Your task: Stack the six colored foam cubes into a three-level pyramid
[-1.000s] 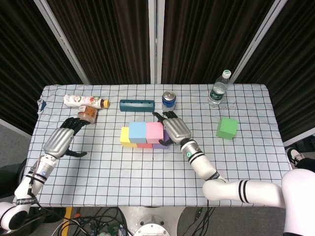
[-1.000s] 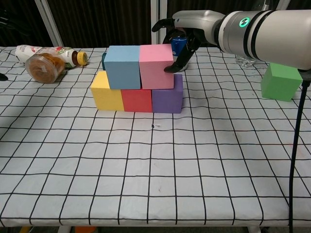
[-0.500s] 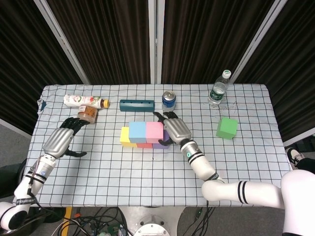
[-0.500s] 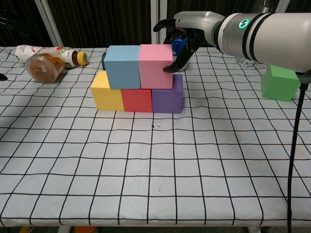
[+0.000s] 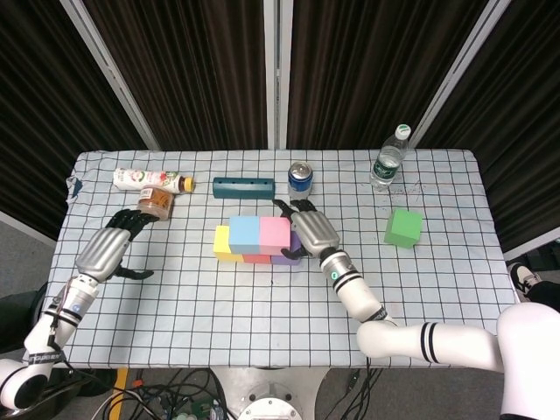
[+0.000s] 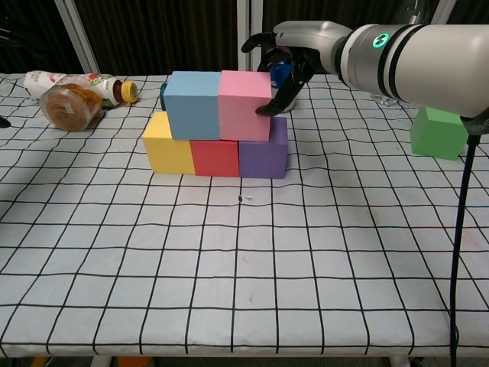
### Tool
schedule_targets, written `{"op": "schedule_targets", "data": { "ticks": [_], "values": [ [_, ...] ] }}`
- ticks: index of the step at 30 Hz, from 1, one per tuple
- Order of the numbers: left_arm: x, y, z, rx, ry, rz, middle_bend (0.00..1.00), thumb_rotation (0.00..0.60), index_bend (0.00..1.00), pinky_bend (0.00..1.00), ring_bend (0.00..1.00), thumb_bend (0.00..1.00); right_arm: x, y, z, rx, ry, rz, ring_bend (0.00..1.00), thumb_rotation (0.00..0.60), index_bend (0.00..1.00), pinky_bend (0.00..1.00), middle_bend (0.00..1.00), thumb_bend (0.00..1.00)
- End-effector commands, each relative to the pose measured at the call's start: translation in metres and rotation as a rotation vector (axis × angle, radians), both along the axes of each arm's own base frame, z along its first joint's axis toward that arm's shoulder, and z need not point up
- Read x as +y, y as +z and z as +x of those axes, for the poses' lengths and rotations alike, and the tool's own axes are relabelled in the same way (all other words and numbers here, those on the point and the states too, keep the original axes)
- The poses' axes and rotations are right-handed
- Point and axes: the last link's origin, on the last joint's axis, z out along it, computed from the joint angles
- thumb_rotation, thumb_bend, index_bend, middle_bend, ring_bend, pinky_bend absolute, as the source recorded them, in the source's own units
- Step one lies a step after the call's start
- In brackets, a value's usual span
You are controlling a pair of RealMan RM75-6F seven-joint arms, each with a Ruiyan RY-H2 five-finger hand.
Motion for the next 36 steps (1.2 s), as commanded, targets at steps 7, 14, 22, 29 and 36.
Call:
{"op": "schedule_targets", "data": {
  "ticks": [7, 14, 22, 29, 36],
  "values": [
    [0.000, -0.001, -0.001, -0.002, 0.001, -0.001, 0.14, 0.600, 0.16, 0.05, 0.06, 0.00, 0.001, 0.001, 0.000, 0.006, -0.001, 0.001, 0.05, 0.600, 0.00, 0.00, 0.30, 0.22],
    [0.000, 0.000, 0.000, -0.006, -0.001, 0.004, 0.14, 0.600, 0.16, 0.05, 0.06, 0.00, 0.003, 0.002, -0.001, 0.009, 0.003, 0.004, 0.05, 0.600, 0.00, 0.00, 0.21, 0.21],
    [0.000, 0.001, 0.000, -0.008, -0.002, 0.013, 0.14, 0.600, 0.16, 0.05, 0.06, 0.00, 0.006, 0.005, 0.000, 0.018, 0.009, 0.011, 0.05, 0.600, 0.00, 0.00, 0.18, 0.21],
    [-0.001, 0.005, -0.004, 0.005, 0.004, 0.026, 0.14, 0.600, 0.16, 0.05, 0.06, 0.00, 0.014, 0.055, -0.021, 0.058, 0.018, -0.068, 0.05, 0.600, 0.00, 0.00, 0.15, 0.21],
    [-0.001, 0.011, -0.013, 0.039, -0.001, 0.087, 0.14, 0.600, 0.16, 0.05, 0.06, 0.00, 0.026, 0.120, -0.081, 0.124, -0.077, -0.203, 0.05, 0.600, 0.00, 0.00, 0.15, 0.20]
  ]
}}
